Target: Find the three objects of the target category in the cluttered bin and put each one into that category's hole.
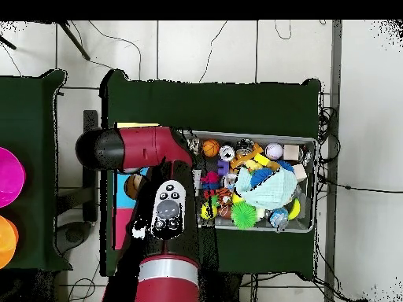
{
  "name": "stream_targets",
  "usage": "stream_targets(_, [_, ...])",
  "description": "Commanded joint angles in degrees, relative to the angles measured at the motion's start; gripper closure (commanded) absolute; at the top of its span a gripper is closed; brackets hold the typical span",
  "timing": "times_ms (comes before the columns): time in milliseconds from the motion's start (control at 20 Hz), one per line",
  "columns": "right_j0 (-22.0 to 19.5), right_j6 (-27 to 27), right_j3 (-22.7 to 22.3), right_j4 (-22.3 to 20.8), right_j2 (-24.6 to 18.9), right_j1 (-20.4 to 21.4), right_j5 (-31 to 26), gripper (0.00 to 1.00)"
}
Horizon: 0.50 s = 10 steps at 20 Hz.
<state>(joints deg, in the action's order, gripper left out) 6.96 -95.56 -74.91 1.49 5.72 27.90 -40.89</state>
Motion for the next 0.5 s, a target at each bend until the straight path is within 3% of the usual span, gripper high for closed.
stream_targets(50, [-0.7, -4.7, -9.3, -0.1, -5.9, -2.9, -2.6, 1.00])
stream_targets(500, [-1.0, -5.4, -8.6, -1.5, -5.8, -5.3, 2.3, 1.00])
